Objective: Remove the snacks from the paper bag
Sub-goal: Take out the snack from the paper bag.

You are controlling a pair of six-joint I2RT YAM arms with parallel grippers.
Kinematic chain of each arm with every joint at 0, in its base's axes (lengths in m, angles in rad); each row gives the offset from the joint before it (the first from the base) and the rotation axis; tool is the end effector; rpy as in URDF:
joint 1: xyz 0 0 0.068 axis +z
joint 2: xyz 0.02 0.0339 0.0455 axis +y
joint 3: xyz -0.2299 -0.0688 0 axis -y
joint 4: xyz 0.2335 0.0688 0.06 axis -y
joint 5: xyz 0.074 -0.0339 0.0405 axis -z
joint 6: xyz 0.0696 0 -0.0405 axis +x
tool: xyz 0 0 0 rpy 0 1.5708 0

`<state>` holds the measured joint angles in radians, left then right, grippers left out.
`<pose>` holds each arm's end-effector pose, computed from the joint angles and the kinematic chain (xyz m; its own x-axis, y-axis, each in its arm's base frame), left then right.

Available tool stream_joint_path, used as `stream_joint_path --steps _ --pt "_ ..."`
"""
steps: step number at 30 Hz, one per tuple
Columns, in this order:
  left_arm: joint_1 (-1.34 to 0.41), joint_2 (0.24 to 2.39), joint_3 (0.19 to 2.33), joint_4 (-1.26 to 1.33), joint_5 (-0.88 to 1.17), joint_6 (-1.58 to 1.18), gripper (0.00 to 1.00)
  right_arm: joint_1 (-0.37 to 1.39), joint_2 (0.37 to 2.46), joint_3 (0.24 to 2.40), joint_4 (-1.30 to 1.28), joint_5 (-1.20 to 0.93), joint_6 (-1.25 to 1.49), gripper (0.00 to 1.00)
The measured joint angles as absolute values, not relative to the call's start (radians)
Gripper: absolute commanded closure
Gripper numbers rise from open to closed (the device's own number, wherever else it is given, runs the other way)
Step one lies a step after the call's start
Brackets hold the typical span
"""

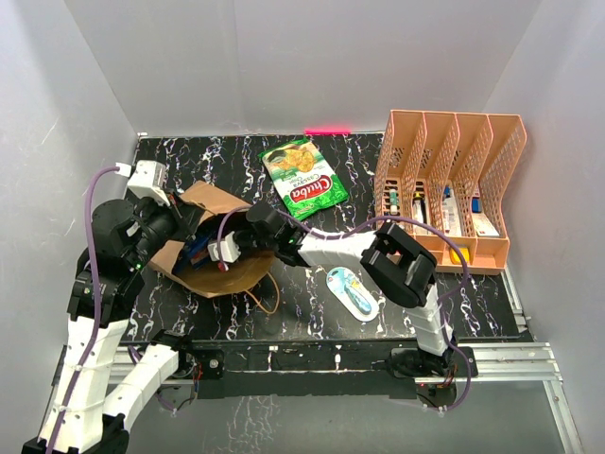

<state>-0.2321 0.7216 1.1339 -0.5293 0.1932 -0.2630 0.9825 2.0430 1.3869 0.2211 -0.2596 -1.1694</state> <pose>0.1708 -0.0541 0.3973 -0.2166 -0.2110 -0.9532 0.3676 0.8869 -0.2798 0.2483 0.4045 0.1638 0.7677 -0.4524 -0.4539 -0.5799 -0.1888 -0.7925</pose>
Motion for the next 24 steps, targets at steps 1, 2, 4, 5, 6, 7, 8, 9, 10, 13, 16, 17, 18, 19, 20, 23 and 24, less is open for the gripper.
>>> stream_joint_path --steps 1,2,4,5,6,7,8,9,10,13,16,17,18,19,20,23,24 --pt "-0.232 0.722 1.134 -0.531 0.192 -0.263 1.00 0.983 2.052 1.391 0.229 -0.252 -1.171 0.77" --pt "-0.232 0.722 1.134 -0.532 0.191 -0.263 1.00 0.983 2.057 1.393 0.237 -0.243 -1.172 0.83" --pt "-0.232 0.722 1.134 -0.533 0.186 -0.265 1.00 0.987 2.058 1.393 0.244 -0.231 -1.172 0.92" --pt "-0.232 0.722 1.134 -0.533 0.181 -0.267 1.00 0.988 2.058 1.393 0.253 -0.227 -1.166 0.92" --pt "-0.232 0.722 1.134 -0.533 0.176 -0.271 1.00 0.988 2.057 1.393 0.264 -0.223 -1.155 0.92" --pt "-0.232 0.722 1.134 -0.533 0.170 -0.274 1.00 0.988 2.056 1.393 0.273 -0.219 -1.140 0.92" --pt "-0.232 0.722 1.134 -0.533 0.161 -0.280 1.00 0.989 2.053 1.392 0.284 -0.216 -1.120 0.92" --pt "-0.232 0.722 1.133 -0.533 0.152 -0.286 1.00 0.989 2.049 1.391 0.290 -0.215 -1.108 0.92" --pt "-0.232 0.721 1.132 -0.533 0.142 -0.293 1.00 0.990 2.043 1.389 0.297 -0.213 -1.087 0.92" --pt "-0.232 0.719 1.127 -0.533 0.111 -0.319 1.00 0.994 2.005 1.376 0.315 -0.212 -1.014 0.92" --pt "-0.232 0.718 1.123 -0.544 0.072 -0.348 1.00 1.004 1.961 1.376 0.336 -0.212 -0.946 0.92" --pt "-0.232 0.719 1.123 -0.551 0.057 -0.360 1.00 1.007 1.946 1.376 0.346 -0.212 -0.927 0.92" --pt "-0.232 0.719 1.122 -0.556 0.043 -0.369 1.00 1.009 1.935 1.376 0.352 -0.213 -0.911 0.92" --pt "-0.232 0.719 1.122 -0.558 0.035 -0.377 1.00 1.012 1.923 1.376 0.361 -0.213 -0.899 0.92" --pt "-0.232 0.719 1.121 -0.561 0.021 -0.388 1.00 1.015 1.912 1.376 0.369 -0.214 -0.887 0.92" --pt "-0.232 0.718 1.121 -0.571 -0.012 -0.412 1.00 1.022 1.886 1.375 0.378 -0.216 -0.870 0.92" --pt "-0.232 0.718 1.121 -0.576 -0.022 -0.420 1.00 1.024 1.878 1.374 0.378 -0.216 -0.868 0.92"
